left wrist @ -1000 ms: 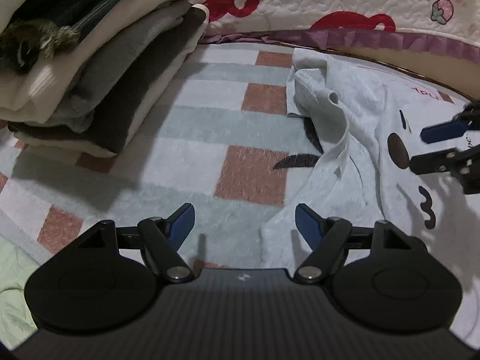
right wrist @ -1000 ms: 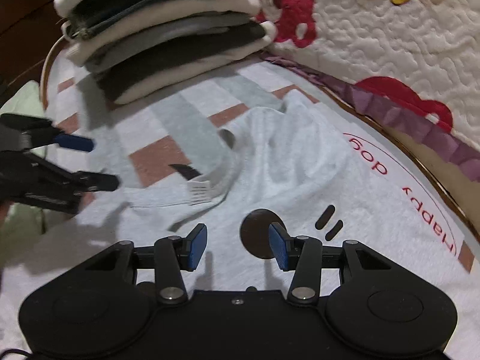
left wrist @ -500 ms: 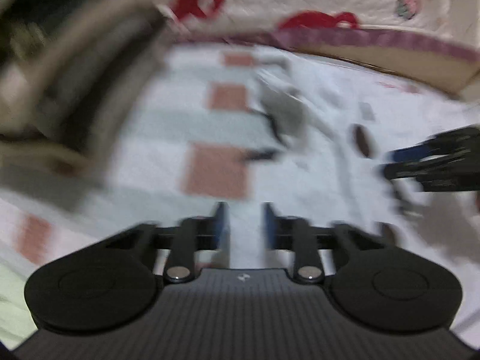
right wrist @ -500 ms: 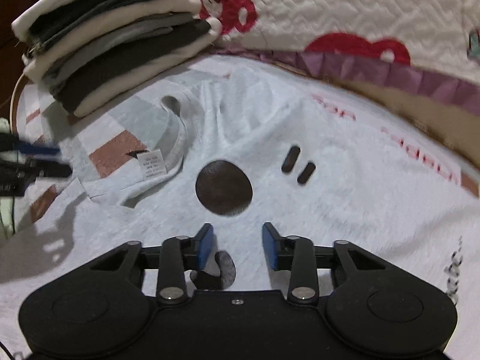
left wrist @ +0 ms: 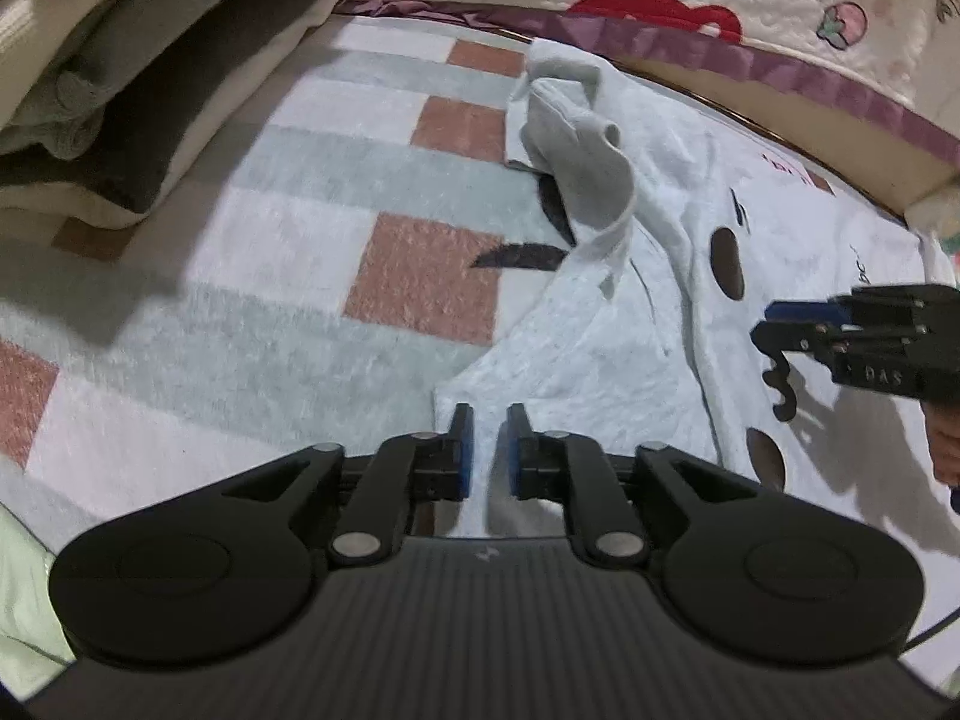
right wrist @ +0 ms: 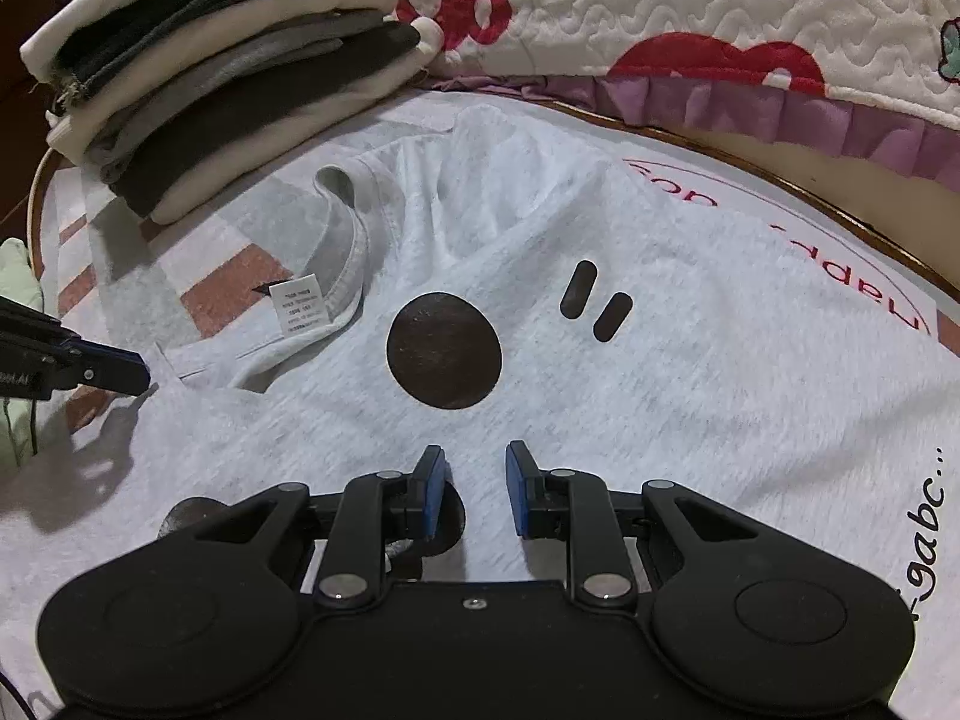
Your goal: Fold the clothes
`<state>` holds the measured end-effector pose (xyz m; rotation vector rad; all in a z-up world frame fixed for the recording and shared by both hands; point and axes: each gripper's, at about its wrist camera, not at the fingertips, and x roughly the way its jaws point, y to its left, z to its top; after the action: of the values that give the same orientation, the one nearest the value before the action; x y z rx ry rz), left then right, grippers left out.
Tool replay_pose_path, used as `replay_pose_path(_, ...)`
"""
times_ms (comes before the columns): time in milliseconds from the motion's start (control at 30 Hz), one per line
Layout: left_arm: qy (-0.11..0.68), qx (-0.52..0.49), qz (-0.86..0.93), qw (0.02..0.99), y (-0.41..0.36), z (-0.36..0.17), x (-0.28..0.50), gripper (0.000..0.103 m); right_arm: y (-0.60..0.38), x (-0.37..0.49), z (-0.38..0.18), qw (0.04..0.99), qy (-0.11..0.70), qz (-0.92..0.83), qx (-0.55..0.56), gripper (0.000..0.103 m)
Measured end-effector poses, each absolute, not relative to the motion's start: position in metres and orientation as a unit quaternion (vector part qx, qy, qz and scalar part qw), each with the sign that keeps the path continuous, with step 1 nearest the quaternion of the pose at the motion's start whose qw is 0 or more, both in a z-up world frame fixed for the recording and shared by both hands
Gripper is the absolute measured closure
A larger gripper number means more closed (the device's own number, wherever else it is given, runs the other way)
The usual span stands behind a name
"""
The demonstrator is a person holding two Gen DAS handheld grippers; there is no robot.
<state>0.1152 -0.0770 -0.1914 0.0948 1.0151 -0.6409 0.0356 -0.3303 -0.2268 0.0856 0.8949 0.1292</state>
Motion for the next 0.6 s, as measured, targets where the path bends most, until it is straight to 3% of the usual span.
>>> replay_pose_path(67,0.472,0.058,-0.293,0.830,-0.080,-0.192,0.116,0.049,-0.332,0.036,-0.226,0.898,0.433,0.064,0.045,0.077)
replay_pose_path(100,0.468,0.067,-0.287,0.833,-0.082,-0.192,0.115,0.044,-0.333,0.037,-0.226,0.897,0.434,0.065,0.047,0.077)
replay_pose_path(233,0.479,0.059,-0.286,0.828,-0.080,-0.195,0.119,0.042,-0.333,0.037,-0.226,0.898,0.433,0.061,0.053,0.077)
replay_pose_path(333,0.498,0.033,-0.304,0.812,-0.080,-0.199,0.124,0.030,-0.332,0.037,-0.224,0.898,0.433,0.055,0.048,0.077)
replay_pose_path(600,0.468,0.064,-0.311,0.825,-0.111,-0.206,0.119,0.014,-0.358,0.025,-0.207,0.908,0.415,-0.004,0.054,0.071)
